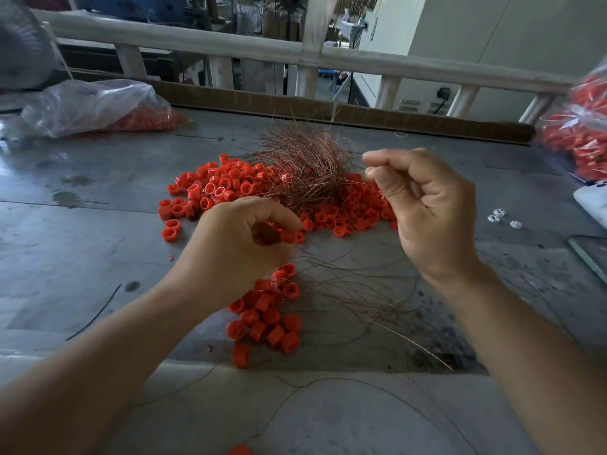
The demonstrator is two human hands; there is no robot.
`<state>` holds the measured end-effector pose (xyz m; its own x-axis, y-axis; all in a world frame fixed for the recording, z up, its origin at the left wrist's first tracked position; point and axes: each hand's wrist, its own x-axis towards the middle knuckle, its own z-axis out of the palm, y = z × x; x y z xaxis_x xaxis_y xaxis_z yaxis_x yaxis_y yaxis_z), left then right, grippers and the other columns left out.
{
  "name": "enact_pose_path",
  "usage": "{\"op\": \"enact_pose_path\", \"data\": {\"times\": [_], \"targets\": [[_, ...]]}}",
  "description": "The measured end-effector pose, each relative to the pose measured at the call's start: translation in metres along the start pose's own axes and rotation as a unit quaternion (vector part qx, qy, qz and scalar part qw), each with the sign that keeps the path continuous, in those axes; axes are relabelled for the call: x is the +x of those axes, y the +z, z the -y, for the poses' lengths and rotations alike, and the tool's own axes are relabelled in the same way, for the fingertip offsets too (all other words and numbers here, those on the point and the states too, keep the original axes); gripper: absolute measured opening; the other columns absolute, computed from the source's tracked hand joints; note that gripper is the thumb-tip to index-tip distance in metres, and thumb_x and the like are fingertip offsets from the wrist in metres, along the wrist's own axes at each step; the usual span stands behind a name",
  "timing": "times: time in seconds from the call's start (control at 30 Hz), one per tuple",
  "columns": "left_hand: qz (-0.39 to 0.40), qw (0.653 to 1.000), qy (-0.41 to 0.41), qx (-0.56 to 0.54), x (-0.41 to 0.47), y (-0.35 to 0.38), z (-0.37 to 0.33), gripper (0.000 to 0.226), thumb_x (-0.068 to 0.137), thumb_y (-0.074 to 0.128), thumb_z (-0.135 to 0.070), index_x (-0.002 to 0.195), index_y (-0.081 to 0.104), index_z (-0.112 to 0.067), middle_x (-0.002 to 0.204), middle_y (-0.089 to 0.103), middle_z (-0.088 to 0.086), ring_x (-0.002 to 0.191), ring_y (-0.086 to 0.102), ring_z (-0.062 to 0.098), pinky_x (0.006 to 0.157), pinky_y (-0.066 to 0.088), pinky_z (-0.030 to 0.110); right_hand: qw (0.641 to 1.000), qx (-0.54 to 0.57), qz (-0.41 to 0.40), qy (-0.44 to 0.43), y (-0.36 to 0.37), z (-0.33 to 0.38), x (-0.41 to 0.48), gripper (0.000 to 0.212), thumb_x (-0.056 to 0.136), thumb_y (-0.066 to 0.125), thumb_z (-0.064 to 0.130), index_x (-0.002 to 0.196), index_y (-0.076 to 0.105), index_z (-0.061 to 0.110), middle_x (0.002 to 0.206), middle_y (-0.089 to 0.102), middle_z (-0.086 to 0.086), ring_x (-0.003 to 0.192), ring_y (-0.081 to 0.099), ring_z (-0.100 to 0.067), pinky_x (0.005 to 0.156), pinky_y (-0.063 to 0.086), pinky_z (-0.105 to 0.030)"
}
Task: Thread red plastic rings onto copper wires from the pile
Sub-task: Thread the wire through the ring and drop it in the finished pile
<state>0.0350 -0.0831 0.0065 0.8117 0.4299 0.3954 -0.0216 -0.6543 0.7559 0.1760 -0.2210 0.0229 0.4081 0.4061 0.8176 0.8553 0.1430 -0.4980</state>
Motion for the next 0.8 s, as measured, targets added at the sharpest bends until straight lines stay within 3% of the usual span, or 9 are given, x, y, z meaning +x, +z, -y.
{"op": "enact_pose_path", "data": {"times": [0.1, 0.2, 0.3, 0.37, 0.5, 0.7, 0.8], "targets": [[0.018, 0.994, -0.024, -0.108, 0.001, -0.001, -0.003, 0.039, 0.06, 0.079, 0.0, 0.076, 0.066, -0.034, 0.077, 0.07, -0.016, 0.063, 0.065, -0.002, 0.06, 0.05, 0.009, 0.999, 0.0, 0.028, -0.045, -0.001, 0.012, -0.003, 0.022, 0.084, 0.06, 0.009, 0.106, 0.056, 0.012, 0.082, 0.058, 0.011, 0.073, 0.057, -0.001, 0.069, 0.045, -0.014], [0.023, 0.981, -0.033, -0.19, 0.0, 0.0, -0.005, 0.029, 0.049, 0.077, -0.021, 0.076, 0.072, -0.03, 0.08, 0.072, -0.002, 0.069, 0.069, 0.013, 0.063, 0.056, 0.019, 0.995, 0.009, 0.08, -0.055, 0.002, 0.02, -0.007, 0.013, 0.08, 0.063, 0.012, 0.093, 0.06, 0.013, 0.079, 0.059, 0.009, 0.071, 0.058, -0.003, 0.065, 0.046, -0.013], [0.031, 0.977, -0.021, -0.21, -0.002, 0.0, -0.008, 0.04, 0.045, 0.074, -0.039, 0.084, 0.072, -0.031, 0.08, 0.071, 0.007, 0.075, 0.067, 0.03, 0.07, 0.057, 0.035, 0.985, -0.031, 0.147, -0.085, 0.005, 0.021, -0.009, 0.009, 0.079, 0.067, 0.01, 0.085, 0.068, 0.004, 0.077, 0.062, -0.002, 0.071, 0.057, -0.007, 0.066, 0.046, -0.016], [0.038, 0.978, 0.004, -0.205, -0.003, 0.001, -0.009, 0.033, 0.051, 0.071, -0.04, 0.081, 0.073, -0.026, 0.076, 0.071, 0.005, 0.07, 0.067, 0.028, 0.068, 0.057, 0.033, 0.977, -0.063, 0.18, -0.096, 0.007, 0.02, -0.011, 0.008, 0.081, 0.064, 0.005, 0.086, 0.069, 0.001, 0.078, 0.064, -0.007, 0.075, 0.055, -0.008, 0.071, 0.045, -0.013], [0.04, 0.982, 0.034, -0.181, -0.002, 0.001, -0.006, 0.018, 0.061, 0.067, -0.034, 0.076, 0.07, -0.025, 0.069, 0.071, -0.003, 0.06, 0.066, 0.007, 0.06, 0.054, 0.017, 0.974, -0.062, 0.201, -0.087, 0.009, 0.02, -0.015, 0.012, 0.082, 0.061, -0.001, 0.092, 0.067, 0.001, 0.084, 0.064, -0.005, 0.081, 0.057, -0.007, 0.075, 0.046, -0.013], [0.033, 0.981, 0.049, -0.182, -0.001, 0.0, -0.004, 0.008, 0.07, 0.071, -0.026, 0.078, 0.07, -0.025, 0.067, 0.07, -0.008, 0.06, 0.065, 0.005, 0.059, 0.053, 0.018, 0.974, -0.051, 0.218, -0.041, 0.009, 0.021, -0.018, 0.014, 0.078, 0.063, -0.003, 0.091, 0.064, 0.003, 0.085, 0.056, 0.01, 0.075, 0.05, 0.01, 0.067, 0.043, -0.008], [0.022, 0.986, 0.057, -0.158, -0.001, 0.0, -0.004, 0.009, 0.071, 0.063, -0.023, 0.078, 0.068, -0.027, 0.068, 0.07, -0.012, 0.059, 0.065, 0.004, 0.057, 0.053, 0.016, 0.975, -0.072, 0.207, -0.033, 0.009, 0.021, -0.017, 0.014, 0.078, 0.064, 0.003, 0.092, 0.066, 0.003, 0.079, 0.062, 0.002, 0.069, 0.054, -0.002, 0.065, 0.044, -0.011]]}}
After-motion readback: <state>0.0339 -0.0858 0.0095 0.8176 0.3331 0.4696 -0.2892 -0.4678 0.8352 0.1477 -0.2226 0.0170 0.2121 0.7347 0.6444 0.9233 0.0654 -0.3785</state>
